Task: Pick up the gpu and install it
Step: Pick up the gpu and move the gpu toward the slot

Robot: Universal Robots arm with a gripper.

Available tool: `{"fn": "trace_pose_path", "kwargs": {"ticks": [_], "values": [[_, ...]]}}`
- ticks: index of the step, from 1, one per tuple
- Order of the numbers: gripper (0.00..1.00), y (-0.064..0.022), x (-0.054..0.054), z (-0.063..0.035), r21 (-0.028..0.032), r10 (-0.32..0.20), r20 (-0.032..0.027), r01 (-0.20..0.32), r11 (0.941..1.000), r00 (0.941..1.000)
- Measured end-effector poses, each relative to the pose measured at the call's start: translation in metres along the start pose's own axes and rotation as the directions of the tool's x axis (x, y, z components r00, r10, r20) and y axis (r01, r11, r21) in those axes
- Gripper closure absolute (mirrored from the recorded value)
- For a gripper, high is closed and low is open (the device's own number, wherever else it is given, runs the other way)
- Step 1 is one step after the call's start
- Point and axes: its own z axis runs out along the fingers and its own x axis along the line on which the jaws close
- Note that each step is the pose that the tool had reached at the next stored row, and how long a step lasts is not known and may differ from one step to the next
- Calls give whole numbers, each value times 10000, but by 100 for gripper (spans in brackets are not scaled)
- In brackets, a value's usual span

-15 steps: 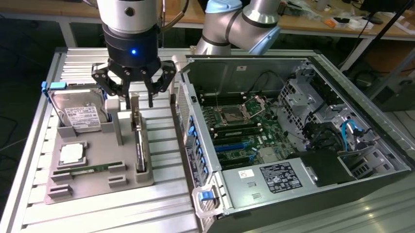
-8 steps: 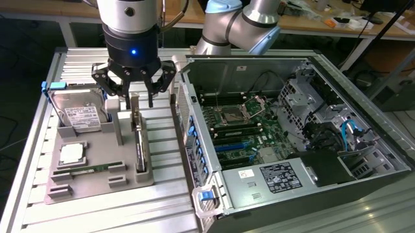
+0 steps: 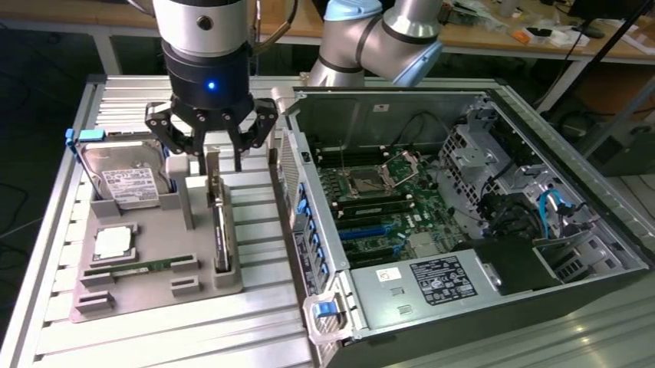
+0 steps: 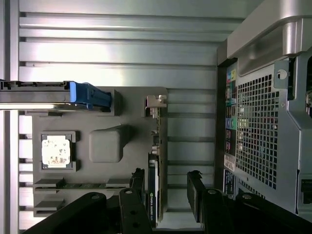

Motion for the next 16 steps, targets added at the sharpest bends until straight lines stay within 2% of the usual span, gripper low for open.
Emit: {"fn": "trace_pose_path", "kwargs": {"ticks": [8, 16], "values": [[52, -60, 8, 127, 0, -5, -1, 5, 10000, 10000], [52, -78, 36, 275, -1, -49, -2, 49, 10000, 10000]]}}
